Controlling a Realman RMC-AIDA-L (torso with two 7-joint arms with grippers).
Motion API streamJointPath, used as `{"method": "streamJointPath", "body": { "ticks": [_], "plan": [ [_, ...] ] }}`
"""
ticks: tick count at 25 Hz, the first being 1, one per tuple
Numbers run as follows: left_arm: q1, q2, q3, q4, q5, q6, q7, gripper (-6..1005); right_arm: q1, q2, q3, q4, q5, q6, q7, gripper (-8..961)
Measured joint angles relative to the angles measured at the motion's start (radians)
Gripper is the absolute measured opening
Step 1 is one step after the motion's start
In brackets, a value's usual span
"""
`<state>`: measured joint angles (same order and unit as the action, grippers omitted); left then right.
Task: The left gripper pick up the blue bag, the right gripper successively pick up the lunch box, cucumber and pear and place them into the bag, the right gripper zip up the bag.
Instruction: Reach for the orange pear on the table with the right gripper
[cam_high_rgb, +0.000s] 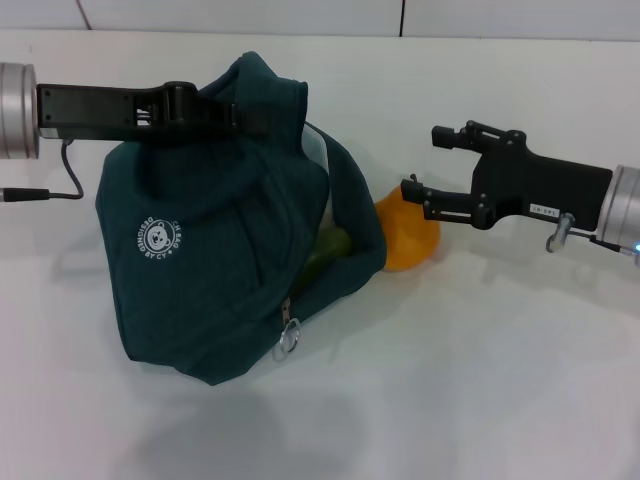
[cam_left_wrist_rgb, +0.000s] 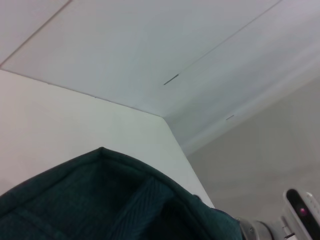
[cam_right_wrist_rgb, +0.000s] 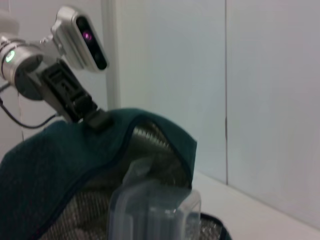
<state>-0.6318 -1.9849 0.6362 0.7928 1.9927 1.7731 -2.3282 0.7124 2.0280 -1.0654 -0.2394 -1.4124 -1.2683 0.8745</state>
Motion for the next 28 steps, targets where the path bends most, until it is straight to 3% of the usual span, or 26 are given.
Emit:
{"method": "streamJointPath", "body": {
  "ticks": [8, 13, 26, 28],
  "plan": [
    [-0.009, 0.0, -0.001, -0.009, 0.0, -0.004, 0.01, 39, 0.014, 0.0, -0.035, 0.025, 0.026, 0.04, -0.001, 807],
    [-0.009, 0.0, -0.001, -0.009, 0.0, -0.005, 0.013, 39, 0.018, 0.0, -0.037, 0.029, 0.029, 0.056, -0.012, 610],
    [-0.007, 0.0, 0.0, -0.009, 0.0, -0.011, 0.03, 39, 0.065, 0.0, -0.048, 0.077, 0.031, 0.078, -0.015, 266],
    [-0.006, 0.001, 0.001, -0.009, 0.001, -0.013, 0.03, 39, 0.071, 0.0, -0.049, 0.082, 0.03, 0.078, -0.013, 268]
  ]
}}
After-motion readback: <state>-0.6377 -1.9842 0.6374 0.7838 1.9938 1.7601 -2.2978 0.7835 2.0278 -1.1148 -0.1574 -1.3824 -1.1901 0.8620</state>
